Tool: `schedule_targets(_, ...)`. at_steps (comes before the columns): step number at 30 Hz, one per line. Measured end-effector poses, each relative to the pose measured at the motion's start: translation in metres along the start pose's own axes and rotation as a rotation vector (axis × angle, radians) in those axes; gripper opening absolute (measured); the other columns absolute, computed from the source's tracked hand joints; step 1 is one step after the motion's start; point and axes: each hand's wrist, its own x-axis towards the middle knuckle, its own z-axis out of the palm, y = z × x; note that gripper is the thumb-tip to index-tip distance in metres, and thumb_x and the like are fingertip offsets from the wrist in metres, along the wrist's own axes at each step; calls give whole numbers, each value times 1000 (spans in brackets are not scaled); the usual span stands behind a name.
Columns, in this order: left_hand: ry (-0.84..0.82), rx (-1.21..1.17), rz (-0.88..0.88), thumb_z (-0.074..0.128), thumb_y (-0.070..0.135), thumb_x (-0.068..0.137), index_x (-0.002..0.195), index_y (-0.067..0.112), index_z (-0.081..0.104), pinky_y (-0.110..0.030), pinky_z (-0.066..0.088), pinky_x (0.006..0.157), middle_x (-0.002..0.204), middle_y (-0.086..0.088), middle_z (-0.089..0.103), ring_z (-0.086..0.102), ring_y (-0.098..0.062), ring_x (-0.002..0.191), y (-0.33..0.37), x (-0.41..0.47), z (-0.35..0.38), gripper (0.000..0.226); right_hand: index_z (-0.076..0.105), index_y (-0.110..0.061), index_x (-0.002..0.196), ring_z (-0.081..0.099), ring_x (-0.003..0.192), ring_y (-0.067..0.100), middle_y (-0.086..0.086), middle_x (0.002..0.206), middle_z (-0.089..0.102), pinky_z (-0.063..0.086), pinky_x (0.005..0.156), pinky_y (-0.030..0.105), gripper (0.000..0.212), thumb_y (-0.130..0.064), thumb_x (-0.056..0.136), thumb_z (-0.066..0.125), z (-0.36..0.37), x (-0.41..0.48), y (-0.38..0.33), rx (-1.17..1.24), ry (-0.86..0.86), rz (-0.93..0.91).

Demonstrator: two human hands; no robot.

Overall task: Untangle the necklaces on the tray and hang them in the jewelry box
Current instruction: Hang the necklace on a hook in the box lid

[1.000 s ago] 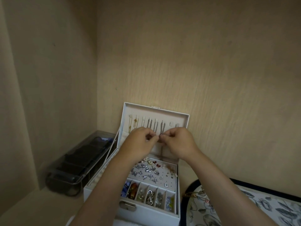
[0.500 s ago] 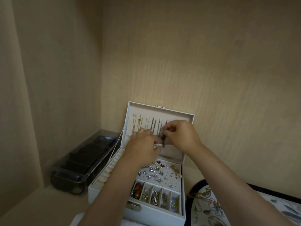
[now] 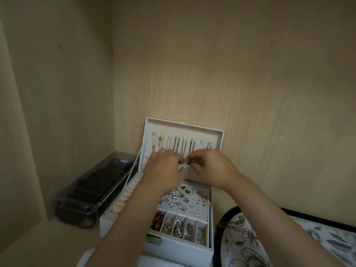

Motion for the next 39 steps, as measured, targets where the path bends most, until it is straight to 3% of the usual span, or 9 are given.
schedule_targets(6, 31, -78, 79, 53, 34, 94, 118, 28, 66, -36, 46, 92, 114, 6, 63, 52, -16, 108, 41, -2, 0, 28, 75, -28, 110, 63, 93, 2, -14, 101, 70, 53, 88, 25, 21, -24, 91, 69, -29, -47, 28, 53, 28, 8)
schedule_targets(9, -26, -131, 178, 53, 33, 95, 117, 28, 66, -33, 48, 88, 112, 8, 63, 54, -12, 105, 73, -12, 8, 26, 76, -30, 106, 63, 90, 0, -17, 98, 69, 54, 87, 27, 17, -28, 91, 69, -37, -80, 53, 37, -126, 77)
schedule_targets(14, -247, -173, 246, 61, 32, 94, 113, 28, 70, -20, 43, 72, 109, 8, 67, 56, -4, 87, 109, -28, 31, 22, 78, -29, 101, 66, 85, -1, -15, 96, 72, 55, 80, 18, 14, -28, 90, 70, -36, -123, 87, 93, -274, 203)
schedule_targets(18, -436, -141, 214, 63, 26, 90, 103, 30, 74, -26, 52, 80, 106, 8, 70, 65, -11, 93, 123, -31, 49, 17, 80, -33, 93, 66, 78, -2, -20, 83, 72, 56, 76, 21, 10, -33, 85, 74, -31, -138, 96, 121, -299, 247)
schedule_targets(22, -588, -110, 176, 69, 31, 88, 99, 25, 76, -26, 53, 79, 103, 4, 72, 66, -13, 92, 130, -33, 61, 15, 81, -33, 89, 68, 80, -2, -19, 88, 75, 58, 81, 29, 11, -37, 78, 80, -21, -150, 105, 138, -332, 236)
schedule_targets(27, -565, -110, 150, 64, 23, 90, 104, 22, 76, -18, 42, 72, 106, 5, 72, 64, -10, 96, 132, -33, 69, 18, 78, -33, 74, 69, 77, 0, -13, 80, 75, 59, 79, 26, 9, -26, 81, 76, -30, -154, 118, 135, -374, 273)
schedule_targets(31, -502, -119, 119, 61, 21, 96, 109, 21, 73, -16, 42, 75, 111, 3, 69, 63, -12, 100, 135, -31, 77, 19, 80, -23, 83, 69, 82, 8, -7, 85, 76, 55, 69, 26, 12, -27, 76, 71, -41, -156, 128, 15, -492, 400)
schedule_targets(36, -473, -63, 80, 68, 14, 88, 106, 19, 71, -29, 53, 86, 107, -3, 66, 62, -17, 98, 136, -26, 87, 19, 74, -29, 96, 64, 83, 8, -11, 92, 72, 52, 72, 26, 20, -43, 92, 60, -20, -147, 120, -4, -159, 316)
schedule_targets(39, -464, -99, 80, 69, 13, 84, 106, 18, 64, -30, 53, 81, 102, -1, 64, 61, -15, 93, 132, -26, 87, 23, 74, -31, 113, 65, 90, 7, -10, 105, 73, 51, 76, 25, 25, -42, 95, 61, -2, -141, 116, 6, -123, 273)
